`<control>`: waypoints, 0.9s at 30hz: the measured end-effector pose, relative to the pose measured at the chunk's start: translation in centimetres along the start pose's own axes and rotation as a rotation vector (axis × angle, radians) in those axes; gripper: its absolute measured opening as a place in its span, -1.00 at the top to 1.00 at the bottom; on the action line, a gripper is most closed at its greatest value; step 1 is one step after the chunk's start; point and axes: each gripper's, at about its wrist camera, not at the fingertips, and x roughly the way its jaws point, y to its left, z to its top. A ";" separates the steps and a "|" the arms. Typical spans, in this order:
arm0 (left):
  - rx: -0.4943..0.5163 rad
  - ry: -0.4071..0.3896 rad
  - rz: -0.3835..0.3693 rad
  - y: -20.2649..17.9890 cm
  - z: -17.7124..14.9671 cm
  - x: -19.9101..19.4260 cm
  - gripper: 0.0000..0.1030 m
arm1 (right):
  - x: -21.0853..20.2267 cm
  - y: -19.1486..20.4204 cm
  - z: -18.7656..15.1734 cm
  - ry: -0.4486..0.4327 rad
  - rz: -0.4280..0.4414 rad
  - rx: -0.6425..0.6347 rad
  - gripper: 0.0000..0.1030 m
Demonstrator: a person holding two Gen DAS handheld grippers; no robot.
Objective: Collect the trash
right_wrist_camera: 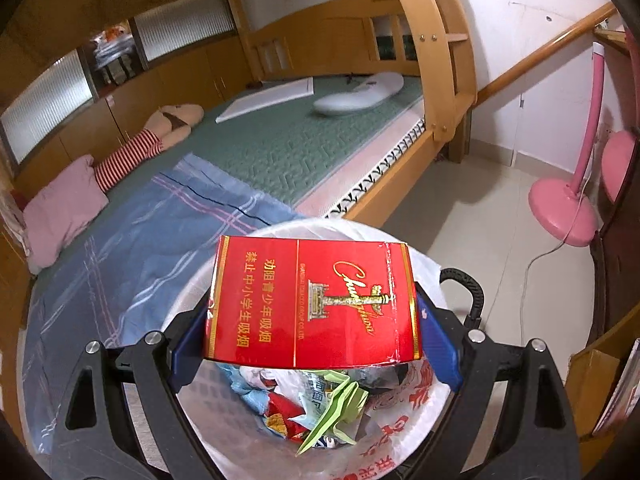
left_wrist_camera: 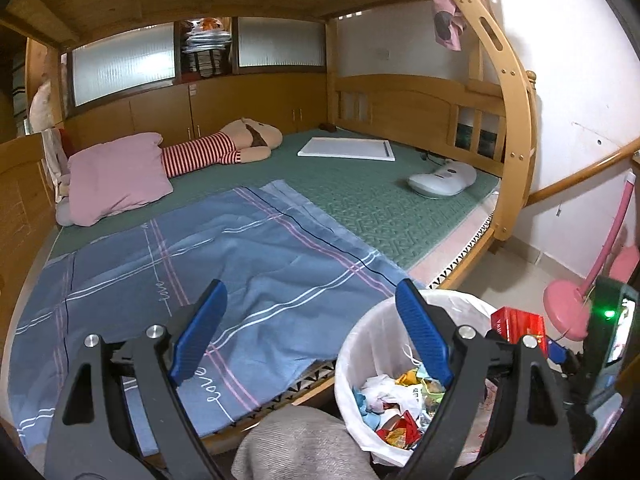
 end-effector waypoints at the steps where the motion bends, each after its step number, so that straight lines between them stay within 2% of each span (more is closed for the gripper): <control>1: -0.003 -0.004 0.002 0.2 0.0 0.0 -0.67 | 0.4 0.0 0.0 0.008 -0.003 -0.001 -0.72; 8: 0.007 -0.002 -0.003 0.1 0.0 -0.2 -0.67 | 3.1 0.5 -0.7 0.119 -0.028 -0.077 -0.76; 14: 0.023 0.000 -0.013 -0.5 0.1 -0.4 -0.67 | 3.0 -0.6 -1.0 0.109 -0.033 -0.042 -0.84; 20: 0.039 -0.017 -0.008 -1.2 0.2 -1.1 -0.67 | 4.2 -1.1 -0.4 0.145 -0.017 -0.030 -0.91; 23: 0.036 -0.014 -0.007 -1.3 0.3 -1.0 -0.67 | 2.8 -1.1 0.0 0.100 0.000 -0.006 -0.91; 27: 0.034 -0.019 -0.014 -1.9 0.3 -1.2 -0.67 | -3.6 -0.7 0.6 -0.087 0.007 0.008 -0.91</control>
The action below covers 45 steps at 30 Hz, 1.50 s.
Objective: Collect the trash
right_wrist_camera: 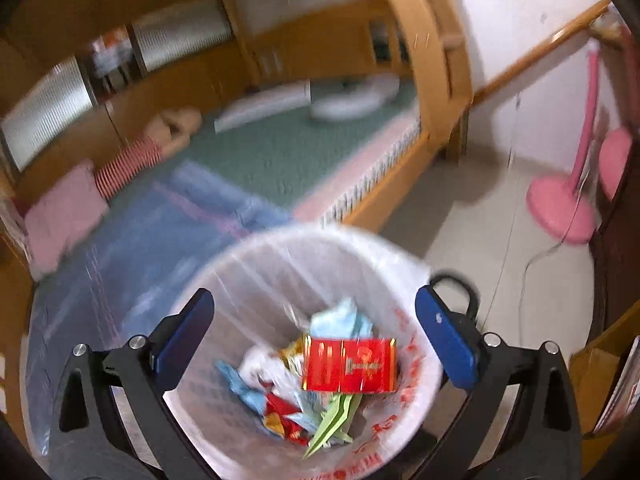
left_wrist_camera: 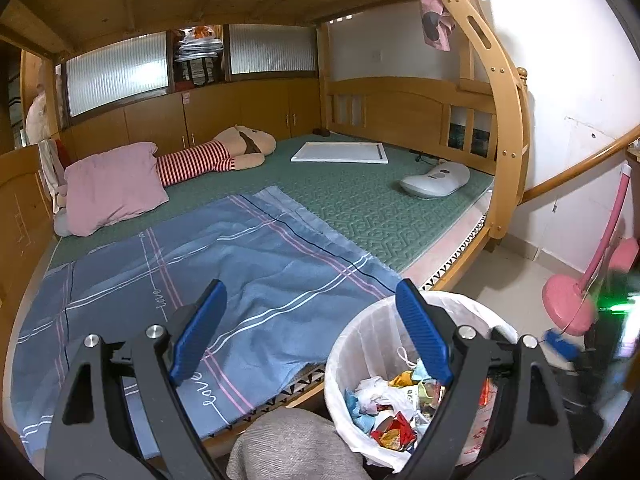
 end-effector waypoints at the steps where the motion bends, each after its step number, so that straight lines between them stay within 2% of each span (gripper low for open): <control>1: 0.000 -0.004 -0.010 -0.2 0.0 -0.2 -0.68 | -1.7 0.2 0.2 -0.049 -0.004 -0.003 -0.91; 3: 0.005 -0.011 -0.025 -0.8 0.0 -0.8 -0.68 | -5.7 0.4 0.5 -0.155 -0.020 0.002 -0.94; 6: 0.015 -0.047 -0.061 -1.7 0.0 -2.9 -0.76 | -10.2 0.7 0.7 -0.249 -0.074 -0.005 -0.94; 9: 0.015 -0.089 -0.103 -2.0 0.1 -5.4 -0.91 | -13.0 0.6 0.7 -0.270 -0.121 -0.017 -0.94; 11: 0.027 -0.118 -0.113 -2.2 0.0 -6.9 -0.92 | -14.7 0.4 0.6 -0.294 -0.143 -0.017 -0.94; 14: 0.059 -0.180 -0.105 -2.5 -0.2 -9.4 -0.93 | -16.5 0.3 0.4 -0.348 -0.175 -0.001 -0.94; 19: 0.079 -0.230 -0.083 -1.7 -0.6 -11.9 -0.94 | -18.0 1.4 0.1 -0.413 -0.235 -0.004 -0.94; 25: 0.100 -0.244 -0.069 -1.1 -0.9 -12.7 -0.94 | -17.7 2.0 -0.7 -0.384 -0.229 0.002 -0.94; 45: 0.086 -0.236 -0.118 0.4 -1.0 -13.4 -0.94 | -18.3 3.0 -1.2 -0.397 -0.204 -0.012 -0.94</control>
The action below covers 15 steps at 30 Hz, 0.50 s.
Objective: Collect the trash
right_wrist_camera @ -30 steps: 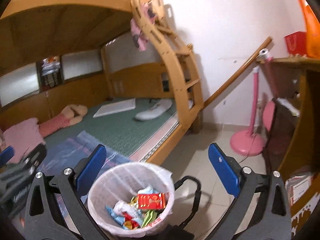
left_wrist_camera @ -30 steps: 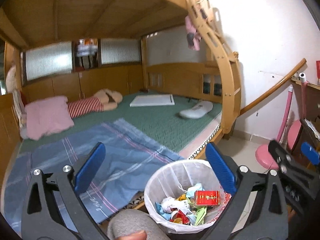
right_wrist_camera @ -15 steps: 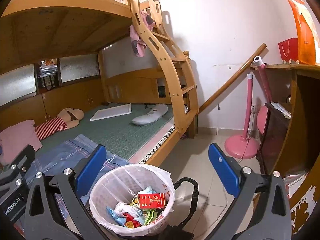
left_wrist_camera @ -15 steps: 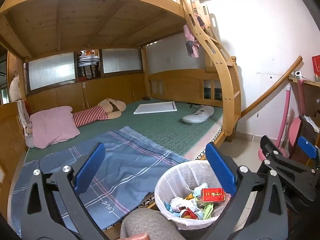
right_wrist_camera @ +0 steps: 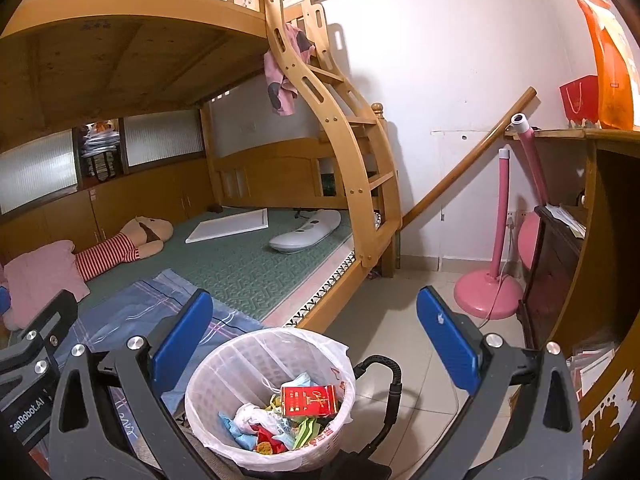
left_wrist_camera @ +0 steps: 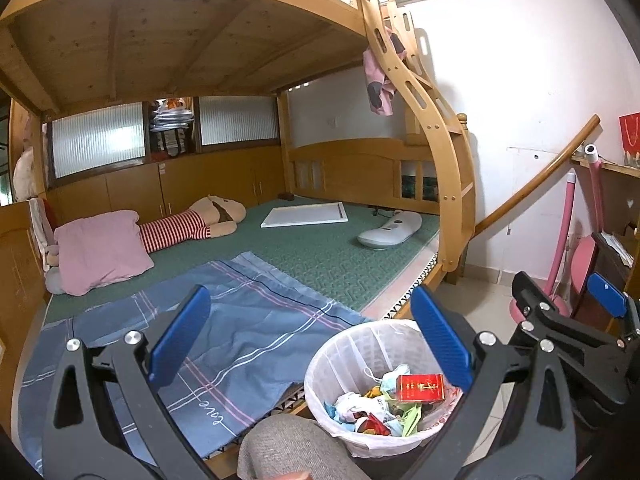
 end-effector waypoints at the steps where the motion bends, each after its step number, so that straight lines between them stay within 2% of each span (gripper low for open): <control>1: -0.001 0.002 -0.003 0.0 0.0 0.0 -0.94 | -0.1 0.0 -0.1 0.001 0.001 0.002 -0.94; 15: 0.010 0.001 0.000 0.2 -0.3 -0.2 -0.94 | -0.2 0.1 0.0 -0.002 0.003 0.001 -0.94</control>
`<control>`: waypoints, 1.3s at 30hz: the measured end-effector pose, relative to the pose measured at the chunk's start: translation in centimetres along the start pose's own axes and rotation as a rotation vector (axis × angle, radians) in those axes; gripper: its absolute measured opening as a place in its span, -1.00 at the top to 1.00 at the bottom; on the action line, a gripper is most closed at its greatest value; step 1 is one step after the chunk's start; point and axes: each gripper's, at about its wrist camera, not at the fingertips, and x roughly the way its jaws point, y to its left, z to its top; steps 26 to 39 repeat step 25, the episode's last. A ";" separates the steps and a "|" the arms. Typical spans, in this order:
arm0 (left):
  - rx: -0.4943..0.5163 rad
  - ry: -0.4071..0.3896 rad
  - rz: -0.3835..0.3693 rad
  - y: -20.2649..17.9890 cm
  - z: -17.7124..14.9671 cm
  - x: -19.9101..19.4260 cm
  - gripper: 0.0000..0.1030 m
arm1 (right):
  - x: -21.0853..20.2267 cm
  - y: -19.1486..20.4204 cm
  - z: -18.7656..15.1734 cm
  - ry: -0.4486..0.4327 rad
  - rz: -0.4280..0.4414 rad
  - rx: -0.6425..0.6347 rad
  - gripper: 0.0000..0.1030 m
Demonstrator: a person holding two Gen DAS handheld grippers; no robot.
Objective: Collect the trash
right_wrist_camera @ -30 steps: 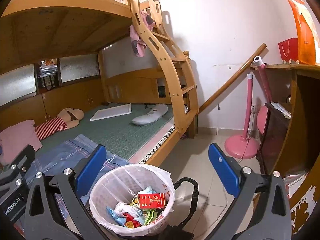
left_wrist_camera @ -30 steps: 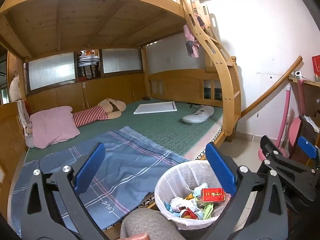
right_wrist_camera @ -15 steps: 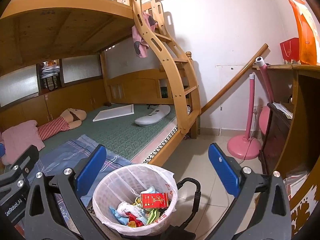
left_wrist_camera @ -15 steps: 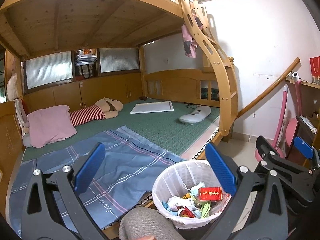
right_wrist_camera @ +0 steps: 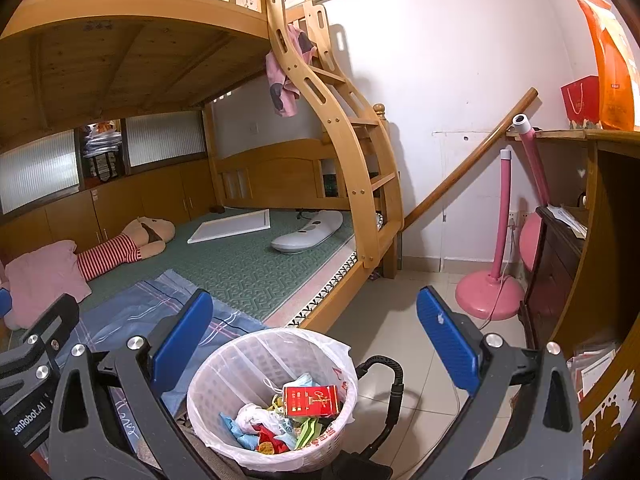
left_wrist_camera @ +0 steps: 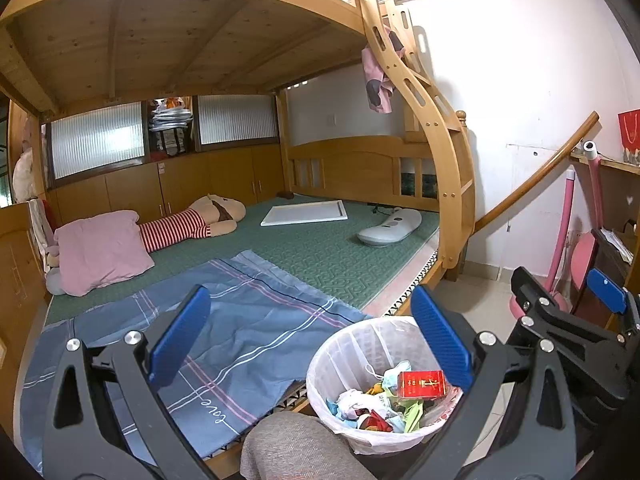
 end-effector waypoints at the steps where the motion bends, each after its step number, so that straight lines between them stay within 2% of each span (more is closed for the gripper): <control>1: -0.001 -0.004 0.004 0.0 0.0 0.0 -0.94 | 0.0 0.0 0.0 0.000 0.000 0.000 -0.94; 3: -0.021 -0.023 -0.004 0.4 -0.3 -0.3 -0.94 | 0.0 0.0 0.0 0.000 0.002 0.000 -0.94; 6: -0.028 -0.004 -0.074 0.8 -0.5 -0.2 -0.94 | 0.0 0.0 0.1 -0.005 0.007 0.003 -0.94; 18: -0.021 0.050 -0.064 0.8 -0.8 1.2 -0.94 | 0.6 -0.4 0.0 0.005 -0.004 0.003 -0.94; 21: -0.040 0.083 -0.090 1.0 -0.8 1.6 -0.94 | 0.7 -0.6 -0.1 0.010 -0.008 0.007 -0.94; 39: -0.035 0.087 -0.076 0.9 -0.9 1.7 -0.94 | 0.9 -0.8 -0.1 0.015 -0.012 0.009 -0.94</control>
